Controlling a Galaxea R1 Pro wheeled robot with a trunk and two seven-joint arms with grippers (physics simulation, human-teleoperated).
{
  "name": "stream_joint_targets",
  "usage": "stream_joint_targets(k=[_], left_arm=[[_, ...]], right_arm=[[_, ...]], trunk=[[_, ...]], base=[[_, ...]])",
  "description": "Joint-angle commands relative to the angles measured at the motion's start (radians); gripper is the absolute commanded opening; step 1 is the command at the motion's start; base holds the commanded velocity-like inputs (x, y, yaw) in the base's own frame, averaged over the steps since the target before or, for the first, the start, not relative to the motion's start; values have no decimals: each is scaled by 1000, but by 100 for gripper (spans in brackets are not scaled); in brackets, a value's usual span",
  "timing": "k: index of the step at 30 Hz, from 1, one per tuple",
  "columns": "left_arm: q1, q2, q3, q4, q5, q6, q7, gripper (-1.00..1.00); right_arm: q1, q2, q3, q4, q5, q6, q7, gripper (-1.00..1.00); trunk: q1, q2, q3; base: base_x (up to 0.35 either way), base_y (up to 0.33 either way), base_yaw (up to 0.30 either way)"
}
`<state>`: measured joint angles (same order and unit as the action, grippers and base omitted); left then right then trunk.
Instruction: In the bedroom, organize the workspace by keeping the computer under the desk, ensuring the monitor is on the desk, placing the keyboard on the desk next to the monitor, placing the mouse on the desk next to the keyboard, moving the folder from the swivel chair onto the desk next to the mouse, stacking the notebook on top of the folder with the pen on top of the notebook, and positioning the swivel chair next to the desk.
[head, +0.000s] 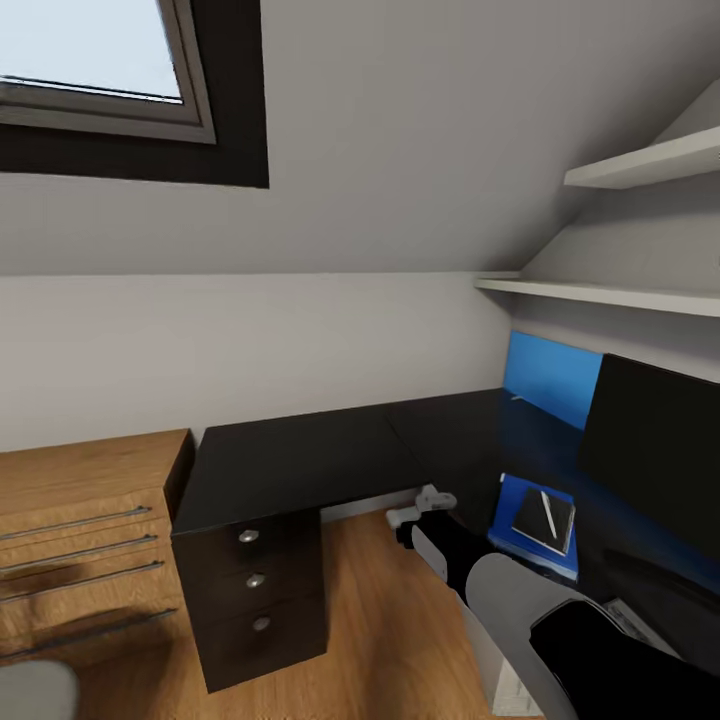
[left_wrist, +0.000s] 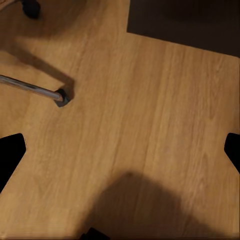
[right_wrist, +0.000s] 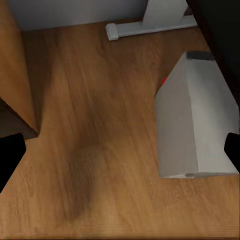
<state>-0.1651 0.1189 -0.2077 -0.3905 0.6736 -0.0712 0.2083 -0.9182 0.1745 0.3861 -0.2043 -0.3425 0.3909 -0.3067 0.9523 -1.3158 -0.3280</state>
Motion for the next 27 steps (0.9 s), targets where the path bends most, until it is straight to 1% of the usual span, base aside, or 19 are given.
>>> stream_joint_targets(k=[1, 8, 11, 13, 15, 19, 21, 22, 23, 24, 25, 26, 27], left_arm=[[-1, 1, -9, -1, 9, -4, 6, 100], [-1, 1, -8, -1, 9, -6, 6, 100], [-1, 2, -8, -1, 8, -7, 6, 100], [-1, 2, -7, -1, 8, -7, 6, 100], [-1, 2, -7, -1, 8, -7, 6, 100], [-1, 2, -7, -1, 8, -7, 6, 100], [-1, 2, -8, -1, 8, -7, 6, 100], [-1, 2, -9, -1, 8, -7, 6, 100], [-1, 1, -9, -1, 8, -7, 6, 100], [-1, 1, -9, -1, 8, -7, 7, 100], [-1, 1, -9, -1, 8, -7, 7, 100], [-1, 1, -8, -1, 8, -7, 8, 100], [-1, 0, -8, -1, 8, -7, 8, 100]], right_arm=[[-1, 0, 6, -1, -7, 5, -6, 100], [8, 0, 11, 1, -6, 8, -5, 100], [12, 0, 27, 1, -6, 8, 1, 100], [13, 0, 45, 2, -6, 8, 11, 100], [14, 0, 68, 2, -6, 7, 29, 100], [15, 0, 77, 0, -6, -2, 36, 100], [17, 0, 77, 3, -8, -51, 37, 100], [29, 0, 77, 6, -8, -90, 38, 100], [38, 0, 77, 7, -7, -110, 38, 100], [90, 0, 78, 11, -6, -173, 38, 100], [114, 0, 79, 12, -3, -192, 38, 100], [126, 0, 81, 13, 1, -199, 38, 100], [149, 0, 86, 13, 14, -213, 38, 100]], trunk=[[0, -1, -2], [0, -1, -8], [0, -1, -12], [0, -1, -14], [-8, 13, -10], [-23, 41, 0], [-31, 55, 6], [-35, 62, 9], [-39, 69, 12], [-42, 76, 15], [-46, 83, 18], [-50, 90, 21], [-54, 97, 24]], base=[[-142, 68, 4], [-34, 16, 77], [-2, 1, 156], [-1, 0, 170], [0, 0, 176], [0, 0, 104], [0, 0, 31], [0, 0, 16], [0, 0, 12], [0, 0, 5], [0, 0, 3], [0, 0, 3], [0, 0, 2]])
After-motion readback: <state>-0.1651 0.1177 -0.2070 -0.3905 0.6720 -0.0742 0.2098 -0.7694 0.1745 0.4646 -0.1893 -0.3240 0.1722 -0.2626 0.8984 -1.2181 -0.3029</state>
